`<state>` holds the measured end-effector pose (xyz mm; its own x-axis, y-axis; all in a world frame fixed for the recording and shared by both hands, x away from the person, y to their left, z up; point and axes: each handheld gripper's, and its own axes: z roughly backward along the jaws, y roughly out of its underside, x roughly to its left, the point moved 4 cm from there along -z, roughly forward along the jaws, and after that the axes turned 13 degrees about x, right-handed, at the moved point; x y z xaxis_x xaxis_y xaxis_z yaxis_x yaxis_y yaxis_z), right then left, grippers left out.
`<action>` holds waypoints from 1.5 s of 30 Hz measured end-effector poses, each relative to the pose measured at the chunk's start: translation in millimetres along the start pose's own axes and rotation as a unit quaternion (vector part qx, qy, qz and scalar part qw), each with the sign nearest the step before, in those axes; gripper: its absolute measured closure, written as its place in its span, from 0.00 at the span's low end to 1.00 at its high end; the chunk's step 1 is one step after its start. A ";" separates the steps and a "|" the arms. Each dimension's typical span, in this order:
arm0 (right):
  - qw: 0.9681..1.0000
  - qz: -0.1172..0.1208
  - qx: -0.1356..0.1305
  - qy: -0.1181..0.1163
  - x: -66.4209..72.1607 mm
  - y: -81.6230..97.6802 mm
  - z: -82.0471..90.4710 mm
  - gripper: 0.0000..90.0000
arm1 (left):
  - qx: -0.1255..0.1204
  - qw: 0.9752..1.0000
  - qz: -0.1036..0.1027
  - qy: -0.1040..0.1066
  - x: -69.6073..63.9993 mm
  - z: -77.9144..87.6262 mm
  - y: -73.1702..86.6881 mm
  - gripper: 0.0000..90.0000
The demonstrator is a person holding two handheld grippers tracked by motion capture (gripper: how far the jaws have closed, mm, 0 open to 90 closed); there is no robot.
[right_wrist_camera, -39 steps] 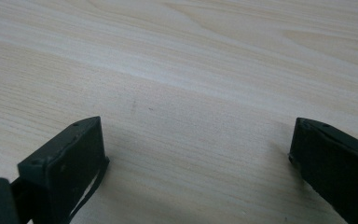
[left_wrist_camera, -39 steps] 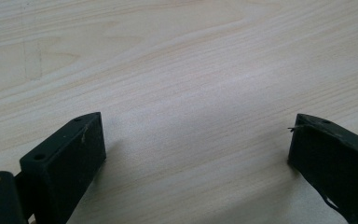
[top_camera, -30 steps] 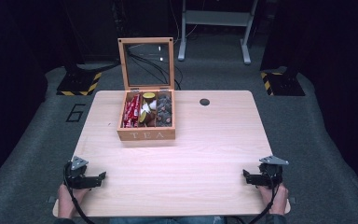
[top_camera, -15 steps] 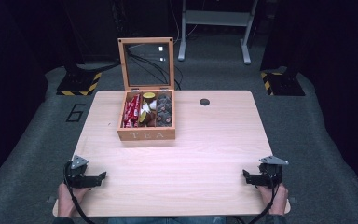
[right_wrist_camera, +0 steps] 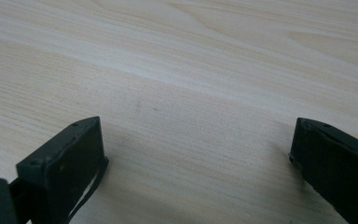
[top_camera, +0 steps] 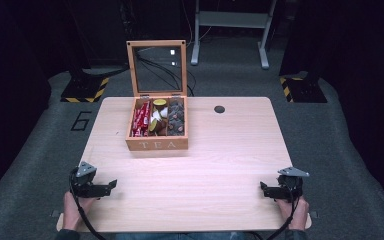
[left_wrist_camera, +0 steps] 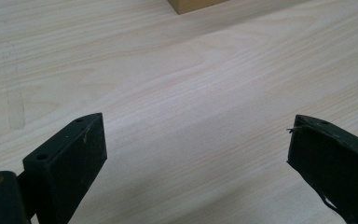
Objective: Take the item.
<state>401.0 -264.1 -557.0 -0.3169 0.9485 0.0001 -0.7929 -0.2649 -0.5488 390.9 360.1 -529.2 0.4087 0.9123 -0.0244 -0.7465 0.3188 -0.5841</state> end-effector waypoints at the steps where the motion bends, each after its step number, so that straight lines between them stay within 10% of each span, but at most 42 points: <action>1: 1.000 0.000 0.000 0.000 0.0 0.0 0.0 0.03 | 0.000 1.000 0.000 0.000 0.0 0.0 0.0 0.05; 45: 1.000 0.002 0.000 -0.002 0.6 0.1 0.2 0.04 | -0.032 0.997 -0.065 0.035 -25.5 17.0 -92.9 0.08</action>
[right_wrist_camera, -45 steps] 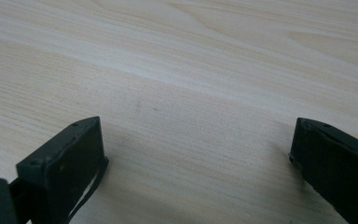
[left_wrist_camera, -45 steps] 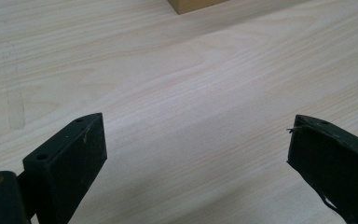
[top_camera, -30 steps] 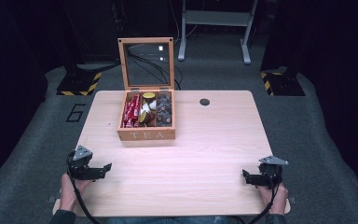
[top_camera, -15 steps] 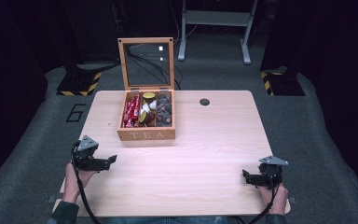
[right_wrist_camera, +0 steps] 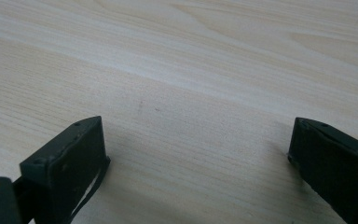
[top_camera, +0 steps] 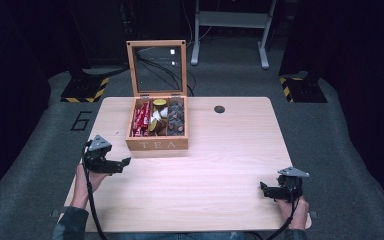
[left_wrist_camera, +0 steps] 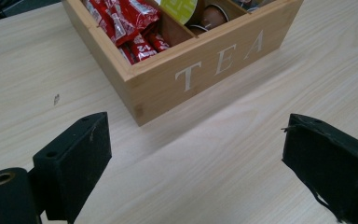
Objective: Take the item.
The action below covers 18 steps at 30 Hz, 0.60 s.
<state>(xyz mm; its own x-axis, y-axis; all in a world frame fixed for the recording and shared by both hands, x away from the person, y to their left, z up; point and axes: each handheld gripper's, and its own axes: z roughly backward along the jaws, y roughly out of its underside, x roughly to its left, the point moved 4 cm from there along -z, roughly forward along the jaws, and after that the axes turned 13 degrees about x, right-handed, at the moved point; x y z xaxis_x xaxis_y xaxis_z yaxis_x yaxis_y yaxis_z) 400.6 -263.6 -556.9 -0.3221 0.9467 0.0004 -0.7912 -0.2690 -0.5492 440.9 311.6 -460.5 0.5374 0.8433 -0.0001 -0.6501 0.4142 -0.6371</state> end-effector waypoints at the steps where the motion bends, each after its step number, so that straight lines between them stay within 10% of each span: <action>1: 1.000 0.000 0.000 0.000 0.0 0.0 0.0 0.04 | 0.000 1.000 0.000 0.000 0.0 0.0 0.0 0.08; 18: 1.000 0.002 0.000 -0.001 0.2 0.0 0.0 0.04 | -0.015 1.000 -0.014 0.019 -2.8 -6.2 -44.0 0.08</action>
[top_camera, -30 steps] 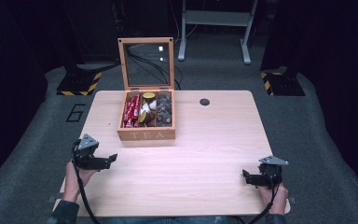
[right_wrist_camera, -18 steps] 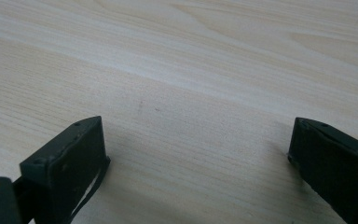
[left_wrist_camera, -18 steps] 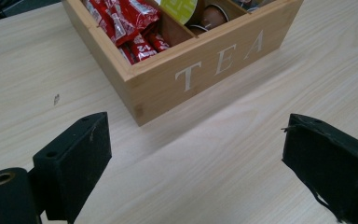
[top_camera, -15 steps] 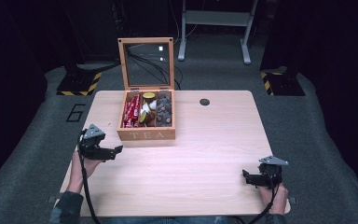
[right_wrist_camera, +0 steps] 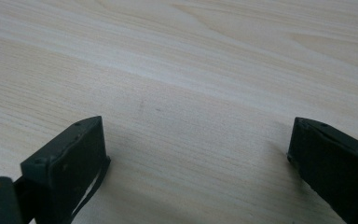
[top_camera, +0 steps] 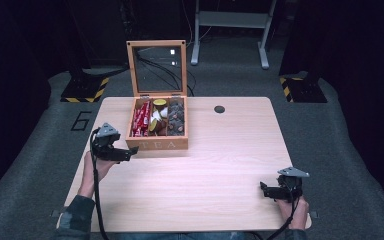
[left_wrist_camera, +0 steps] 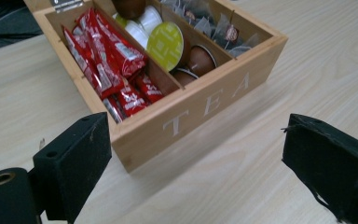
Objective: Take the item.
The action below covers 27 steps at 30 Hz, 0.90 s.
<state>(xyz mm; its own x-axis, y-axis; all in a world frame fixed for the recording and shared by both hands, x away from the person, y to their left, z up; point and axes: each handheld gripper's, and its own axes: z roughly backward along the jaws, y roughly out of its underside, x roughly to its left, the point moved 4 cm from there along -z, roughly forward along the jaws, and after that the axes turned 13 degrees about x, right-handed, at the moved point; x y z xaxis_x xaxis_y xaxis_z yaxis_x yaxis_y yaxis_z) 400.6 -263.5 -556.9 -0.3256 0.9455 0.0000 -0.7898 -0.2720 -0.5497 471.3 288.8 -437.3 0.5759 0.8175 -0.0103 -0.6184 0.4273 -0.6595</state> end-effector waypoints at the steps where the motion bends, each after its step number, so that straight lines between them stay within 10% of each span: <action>1: 1.000 0.000 0.000 0.000 0.0 0.0 0.0 0.04 | 0.000 1.000 0.000 0.000 0.4 -0.7 -2.0 0.08; 27: 1.000 0.005 -0.001 0.000 0.0 0.1 0.2 0.05 | 0.009 1.000 -0.011 -0.015 6.2 -47.5 -60.4 0.10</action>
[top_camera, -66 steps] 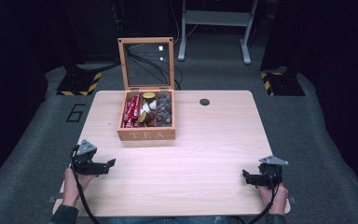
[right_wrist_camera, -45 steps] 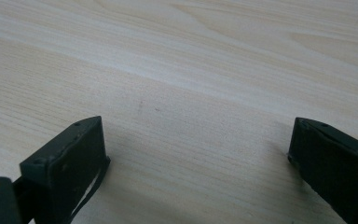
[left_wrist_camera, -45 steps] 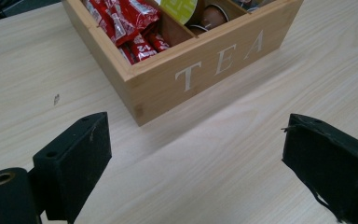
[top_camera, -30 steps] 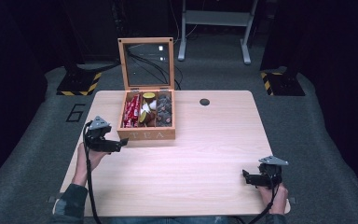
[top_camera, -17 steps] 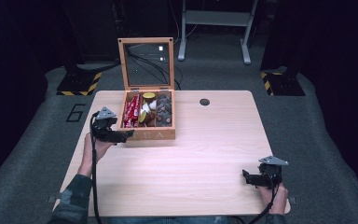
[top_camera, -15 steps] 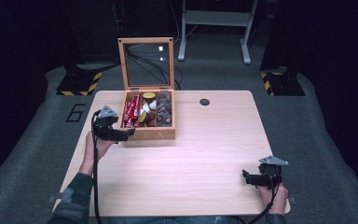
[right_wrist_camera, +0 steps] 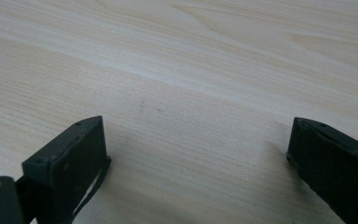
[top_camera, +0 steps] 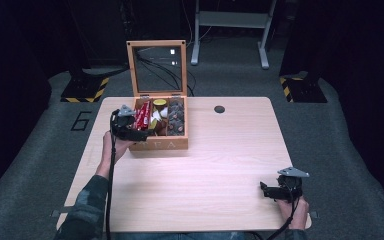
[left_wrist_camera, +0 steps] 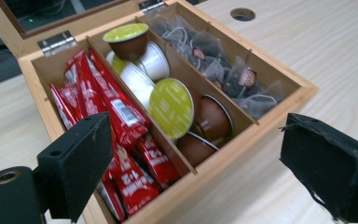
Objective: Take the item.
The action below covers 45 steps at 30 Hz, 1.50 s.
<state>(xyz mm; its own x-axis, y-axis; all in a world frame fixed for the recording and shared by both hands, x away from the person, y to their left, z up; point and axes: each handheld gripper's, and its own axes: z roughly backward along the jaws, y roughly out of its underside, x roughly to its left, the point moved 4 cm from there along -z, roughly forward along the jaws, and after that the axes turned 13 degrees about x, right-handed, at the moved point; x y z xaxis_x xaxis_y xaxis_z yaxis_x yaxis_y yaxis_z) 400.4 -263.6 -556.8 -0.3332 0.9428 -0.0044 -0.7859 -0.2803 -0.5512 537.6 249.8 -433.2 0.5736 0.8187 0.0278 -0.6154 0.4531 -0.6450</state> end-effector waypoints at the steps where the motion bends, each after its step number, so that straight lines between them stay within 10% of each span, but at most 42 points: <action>1: 1.000 -0.004 -0.001 -0.001 0.6 0.1 -0.1 0.05 | 0.002 1.000 -0.001 0.000 0.8 -1.8 -1.7 0.10; 25: 1.000 -0.001 -0.001 0.000 0.7 0.4 0.3 0.06 | 0.028 0.999 0.001 -0.026 1.5 -50.1 -25.3 0.18; 45: 1.000 0.000 -0.005 -0.001 0.7 0.1 0.2 0.06 | 0.076 0.994 -0.011 -0.072 -11.2 -82.6 -24.6 0.47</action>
<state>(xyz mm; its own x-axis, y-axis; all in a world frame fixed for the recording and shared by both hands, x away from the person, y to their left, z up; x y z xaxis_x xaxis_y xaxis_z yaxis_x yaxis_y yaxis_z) 400.0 -263.0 -556.7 -0.3342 0.9425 -0.0032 -0.7804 -0.2786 -0.5598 591.0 200.3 -480.7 0.5118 0.8446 0.1572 -0.6835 0.5111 -0.5212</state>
